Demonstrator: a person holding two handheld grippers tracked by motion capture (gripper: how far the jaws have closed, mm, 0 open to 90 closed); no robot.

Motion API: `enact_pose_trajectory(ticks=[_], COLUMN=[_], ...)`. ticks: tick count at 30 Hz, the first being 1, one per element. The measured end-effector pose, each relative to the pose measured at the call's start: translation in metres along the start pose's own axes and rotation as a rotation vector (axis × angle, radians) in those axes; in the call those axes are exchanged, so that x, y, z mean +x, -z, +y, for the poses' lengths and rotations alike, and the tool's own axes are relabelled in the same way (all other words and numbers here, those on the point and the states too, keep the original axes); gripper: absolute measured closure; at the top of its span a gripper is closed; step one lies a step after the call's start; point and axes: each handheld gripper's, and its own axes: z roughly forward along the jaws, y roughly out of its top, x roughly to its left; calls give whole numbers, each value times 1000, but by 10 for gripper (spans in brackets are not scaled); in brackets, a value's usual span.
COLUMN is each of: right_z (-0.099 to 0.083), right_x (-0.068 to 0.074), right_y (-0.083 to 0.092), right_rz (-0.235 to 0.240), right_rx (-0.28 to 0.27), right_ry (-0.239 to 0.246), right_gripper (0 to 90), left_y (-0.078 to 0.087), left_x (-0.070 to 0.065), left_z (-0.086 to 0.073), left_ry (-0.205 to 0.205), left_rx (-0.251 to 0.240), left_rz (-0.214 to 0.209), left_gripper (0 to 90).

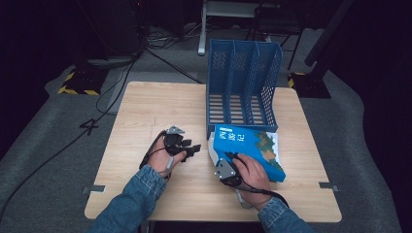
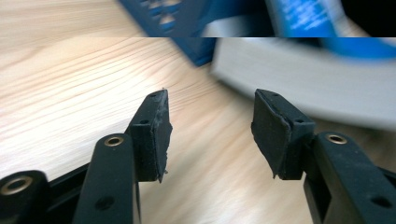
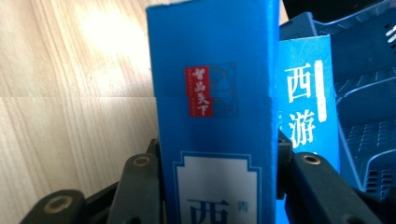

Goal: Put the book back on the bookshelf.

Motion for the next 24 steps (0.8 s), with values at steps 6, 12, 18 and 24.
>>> enact_pose_trajectory(ticks=[6,12,18,24], right_z=[3,8,10,12], right_x=[-21,-37,-47,-59], right_y=[15,32,45,60], right_rz=[52,102,164,235], right_rx=[-26,-58,-106,-171], right_ry=[-72,-116,-147,-221], right_gripper=[609,612,611,612], left_y=[2,-1,-1,-3], left_x=[24,51,62,66], left_z=[-4,-12,-13,-15], left_ry=[-25,-14,-20,-45], left_rx=[27,76,33,10], left_rz=[75,144,150,156], left_gripper=[458,449,412,392])
